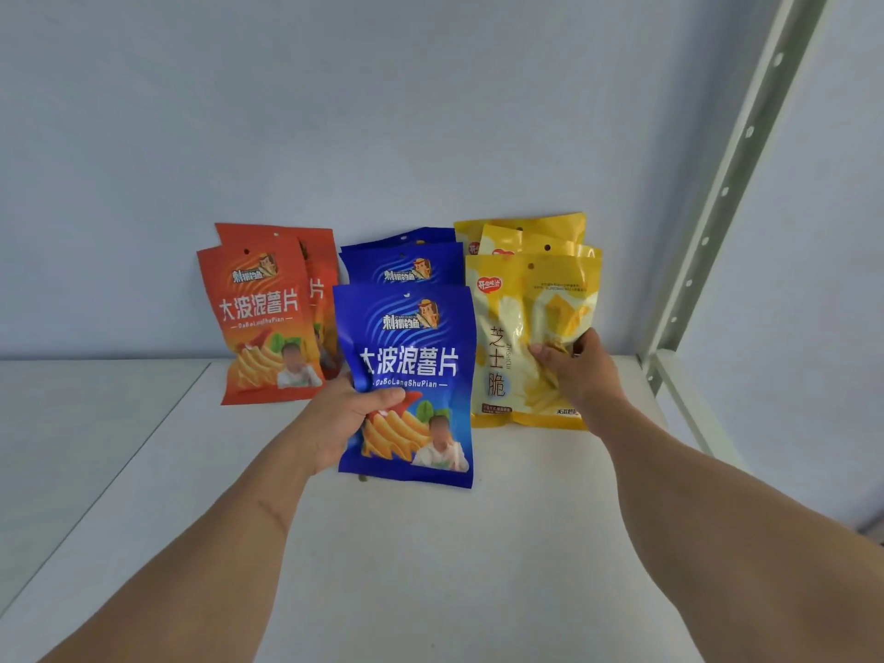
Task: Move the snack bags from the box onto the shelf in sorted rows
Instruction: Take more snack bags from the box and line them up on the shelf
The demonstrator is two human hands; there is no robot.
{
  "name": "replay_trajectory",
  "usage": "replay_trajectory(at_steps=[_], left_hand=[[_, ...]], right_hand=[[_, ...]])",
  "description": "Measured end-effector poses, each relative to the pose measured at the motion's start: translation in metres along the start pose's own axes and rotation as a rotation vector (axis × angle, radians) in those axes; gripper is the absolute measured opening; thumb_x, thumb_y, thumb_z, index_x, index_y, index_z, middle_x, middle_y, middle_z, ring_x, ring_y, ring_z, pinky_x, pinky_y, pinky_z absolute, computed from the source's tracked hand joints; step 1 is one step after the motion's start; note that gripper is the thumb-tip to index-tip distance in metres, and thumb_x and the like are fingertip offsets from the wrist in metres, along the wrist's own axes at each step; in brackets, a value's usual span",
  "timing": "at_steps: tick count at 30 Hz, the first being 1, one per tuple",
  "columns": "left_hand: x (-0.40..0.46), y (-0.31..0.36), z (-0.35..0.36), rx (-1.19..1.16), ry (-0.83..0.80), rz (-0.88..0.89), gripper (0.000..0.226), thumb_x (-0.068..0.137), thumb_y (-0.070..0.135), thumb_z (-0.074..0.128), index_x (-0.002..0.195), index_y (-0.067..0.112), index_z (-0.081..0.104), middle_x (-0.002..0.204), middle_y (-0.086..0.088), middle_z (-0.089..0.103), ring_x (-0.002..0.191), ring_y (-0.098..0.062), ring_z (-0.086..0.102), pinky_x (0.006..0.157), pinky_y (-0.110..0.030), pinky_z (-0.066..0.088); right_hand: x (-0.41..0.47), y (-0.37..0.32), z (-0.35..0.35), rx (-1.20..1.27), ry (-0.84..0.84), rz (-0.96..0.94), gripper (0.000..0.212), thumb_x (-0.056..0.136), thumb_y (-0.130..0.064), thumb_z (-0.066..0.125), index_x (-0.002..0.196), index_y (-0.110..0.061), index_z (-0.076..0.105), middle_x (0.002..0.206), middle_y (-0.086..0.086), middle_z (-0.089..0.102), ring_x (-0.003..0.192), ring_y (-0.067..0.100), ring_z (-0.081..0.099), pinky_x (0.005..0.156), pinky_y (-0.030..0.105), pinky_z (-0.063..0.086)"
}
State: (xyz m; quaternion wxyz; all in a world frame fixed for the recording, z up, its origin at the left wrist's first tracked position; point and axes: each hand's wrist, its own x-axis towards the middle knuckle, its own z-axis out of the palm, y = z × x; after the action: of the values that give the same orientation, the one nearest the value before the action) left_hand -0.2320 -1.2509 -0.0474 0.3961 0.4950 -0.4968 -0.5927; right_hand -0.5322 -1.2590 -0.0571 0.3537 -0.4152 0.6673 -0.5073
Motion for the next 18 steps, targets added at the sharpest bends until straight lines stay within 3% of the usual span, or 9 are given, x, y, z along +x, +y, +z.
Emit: replay_trajectory(at_steps=[4, 13, 18], left_hand=[[0.007, -0.003, 0.001, 0.027, -0.001, 0.002, 0.047, 0.084, 0.014, 0.076, 0.128, 0.011, 0.061, 0.114, -0.007, 0.075, 0.108, -0.024, 0.071, 0.088, -0.039, 0.058], [0.012, 0.0, -0.001, -0.011, 0.032, -0.029, 0.041, 0.086, 0.01, 0.075, 0.125, 0.009, 0.062, 0.107, -0.006, 0.077, 0.096, -0.019, 0.075, 0.069, -0.029, 0.061], [0.014, 0.0, -0.006, 0.032, 0.059, 0.001, 0.041, 0.084, 0.011, 0.078, 0.123, 0.013, 0.064, 0.109, -0.004, 0.077, 0.105, -0.023, 0.072, 0.089, -0.043, 0.059]], right_hand=[[0.003, 0.0, 0.002, -0.053, 0.021, 0.007, 0.056, 0.079, -0.048, 0.08, 0.118, -0.023, 0.05, 0.109, -0.006, 0.06, 0.1, 0.021, 0.059, 0.084, 0.039, 0.052], [-0.005, -0.009, -0.004, -0.084, 0.037, 0.053, 0.077, 0.076, -0.052, 0.08, 0.135, -0.018, 0.046, 0.116, -0.002, 0.057, 0.099, 0.022, 0.057, 0.081, 0.037, 0.051], [-0.014, -0.01, -0.008, -0.144, 0.054, 0.056, 0.09, 0.074, -0.062, 0.077, 0.144, -0.019, 0.038, 0.136, 0.004, 0.058, 0.115, 0.029, 0.061, 0.085, 0.042, 0.054]])
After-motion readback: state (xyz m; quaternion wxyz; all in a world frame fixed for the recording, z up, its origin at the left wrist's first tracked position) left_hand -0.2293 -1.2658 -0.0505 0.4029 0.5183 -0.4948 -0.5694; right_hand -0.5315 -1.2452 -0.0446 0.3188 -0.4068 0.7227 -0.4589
